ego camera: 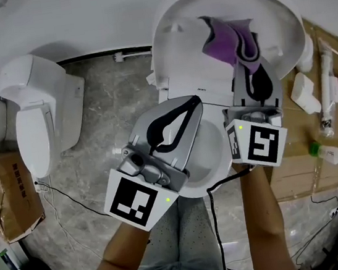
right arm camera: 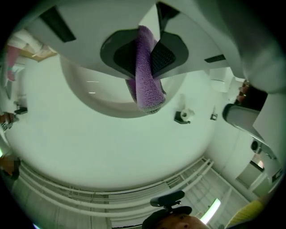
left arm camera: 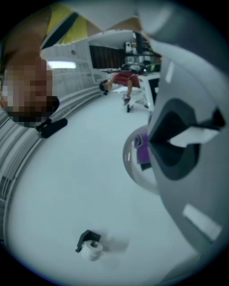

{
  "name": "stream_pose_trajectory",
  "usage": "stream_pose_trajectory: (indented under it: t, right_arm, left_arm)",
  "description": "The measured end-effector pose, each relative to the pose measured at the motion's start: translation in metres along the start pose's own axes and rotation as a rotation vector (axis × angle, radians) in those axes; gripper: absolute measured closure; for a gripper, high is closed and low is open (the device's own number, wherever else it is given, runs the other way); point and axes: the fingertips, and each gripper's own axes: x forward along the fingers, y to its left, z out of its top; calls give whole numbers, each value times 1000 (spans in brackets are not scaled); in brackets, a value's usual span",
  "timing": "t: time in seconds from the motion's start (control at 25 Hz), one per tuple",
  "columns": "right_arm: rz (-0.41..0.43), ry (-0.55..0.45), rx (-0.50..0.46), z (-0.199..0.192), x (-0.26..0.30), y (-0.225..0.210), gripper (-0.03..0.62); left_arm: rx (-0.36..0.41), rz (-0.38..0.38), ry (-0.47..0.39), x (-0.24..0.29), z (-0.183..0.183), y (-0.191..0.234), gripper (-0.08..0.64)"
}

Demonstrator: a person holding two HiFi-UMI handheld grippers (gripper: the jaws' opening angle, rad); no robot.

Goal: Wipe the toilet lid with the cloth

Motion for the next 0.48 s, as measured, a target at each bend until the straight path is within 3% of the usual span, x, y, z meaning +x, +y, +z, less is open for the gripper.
stream_pose_trajectory:
  t: [0.12,0.24,0.48]
  right_arm:
    - [164,-16,28,-4,-1,49,551]
    - [274,-5,67,-15,10,80,551]
    - [333,36,90,-37,45,100,551]
  left_arm:
    - [1,-1,1,-4,1,-2,561]
    - [5,12,-1,-7,3,1,560]
    - [28,41,33,2,3,14,561]
